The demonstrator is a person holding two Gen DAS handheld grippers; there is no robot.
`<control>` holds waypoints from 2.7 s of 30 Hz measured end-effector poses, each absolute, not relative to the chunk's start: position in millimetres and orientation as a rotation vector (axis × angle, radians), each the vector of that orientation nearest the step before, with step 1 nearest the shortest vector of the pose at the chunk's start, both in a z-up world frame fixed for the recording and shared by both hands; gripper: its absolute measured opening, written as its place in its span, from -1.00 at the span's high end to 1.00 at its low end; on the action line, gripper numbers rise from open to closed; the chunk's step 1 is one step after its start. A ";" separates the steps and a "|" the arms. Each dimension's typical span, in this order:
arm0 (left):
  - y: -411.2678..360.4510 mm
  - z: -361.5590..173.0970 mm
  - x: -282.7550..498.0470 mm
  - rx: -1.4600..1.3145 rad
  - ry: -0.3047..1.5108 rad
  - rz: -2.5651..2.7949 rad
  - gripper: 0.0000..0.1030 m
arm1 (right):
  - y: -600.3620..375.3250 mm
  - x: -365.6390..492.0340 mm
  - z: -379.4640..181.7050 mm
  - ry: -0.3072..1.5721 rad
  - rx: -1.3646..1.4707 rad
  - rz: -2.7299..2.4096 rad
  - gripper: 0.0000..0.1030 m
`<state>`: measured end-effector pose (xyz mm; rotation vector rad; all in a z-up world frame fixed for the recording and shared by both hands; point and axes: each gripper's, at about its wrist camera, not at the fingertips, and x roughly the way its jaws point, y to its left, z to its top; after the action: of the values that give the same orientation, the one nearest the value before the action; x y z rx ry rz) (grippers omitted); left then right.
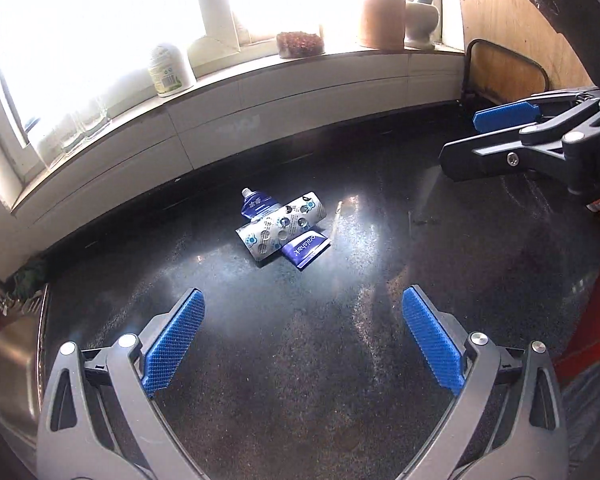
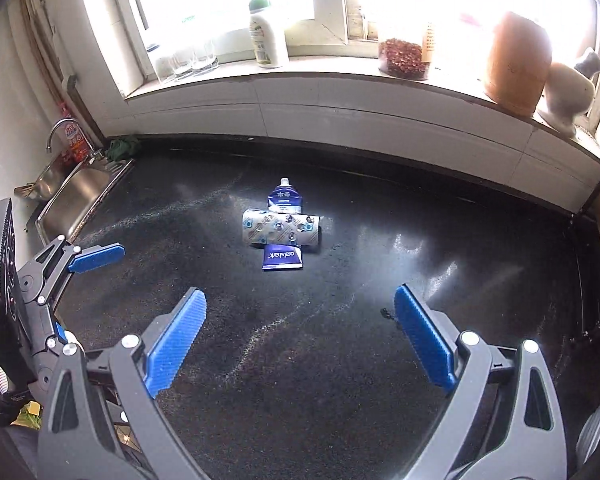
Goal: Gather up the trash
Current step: 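Move both open grippers back over the counter toward the tube and blister pack, then grasp the silver blister pack with the left gripper while the right grasps the blue toothpaste tube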
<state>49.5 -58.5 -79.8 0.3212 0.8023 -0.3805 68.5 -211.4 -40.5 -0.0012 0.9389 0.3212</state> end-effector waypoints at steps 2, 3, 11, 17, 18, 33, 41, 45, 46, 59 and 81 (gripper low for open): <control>-62.7 -82.3 58.6 0.332 0.809 -0.377 -0.87 | -212.8 76.4 -45.6 0.948 -0.004 0.331 -0.79; -63.3 -83.4 62.7 0.333 0.812 -0.375 -0.87 | -213.5 80.2 -48.3 0.952 -0.006 0.335 -0.79; -61.5 -96.9 106.8 0.376 0.824 -0.384 -0.87 | -211.2 117.9 -70.0 0.998 -0.008 0.369 -0.79; -60.8 -121.0 159.2 0.440 0.846 -0.440 -0.87 | -209.8 149.0 -93.9 1.067 0.012 0.370 -0.79; -60.8 -125.3 167.3 0.453 0.844 -0.456 -0.87 | -210.3 153.2 -98.2 1.079 0.014 0.369 -0.79; -65.3 -195.5 246.6 0.635 0.886 -0.789 -0.86 | -178.2 194.0 -181.3 1.201 -0.067 0.423 -0.79; -54.0 -196.5 234.1 0.570 0.915 -0.927 -0.13 | -157.5 182.8 -198.1 1.176 -0.136 0.442 -0.79; -41.5 -193.4 227.6 0.534 0.918 -0.908 0.06 | -146.8 178.9 -197.4 1.166 -0.171 0.461 -0.80; -36.6 -190.8 227.2 0.505 0.925 -0.894 0.11 | -142.7 177.4 -196.6 1.166 -0.171 0.464 -0.80; 38.1 -197.4 220.7 0.262 1.003 -0.546 -0.16 | -91.6 197.6 -206.2 1.094 -0.249 0.420 -0.86; -3.8 -196.1 227.0 0.203 1.050 -0.363 0.29 | -119.5 228.8 -181.3 1.077 -0.149 0.335 0.02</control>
<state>227.0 -3.8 -196.1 0.2029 1.0502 -0.3634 228.8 -119.5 -181.3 -0.1493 1.0770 0.3348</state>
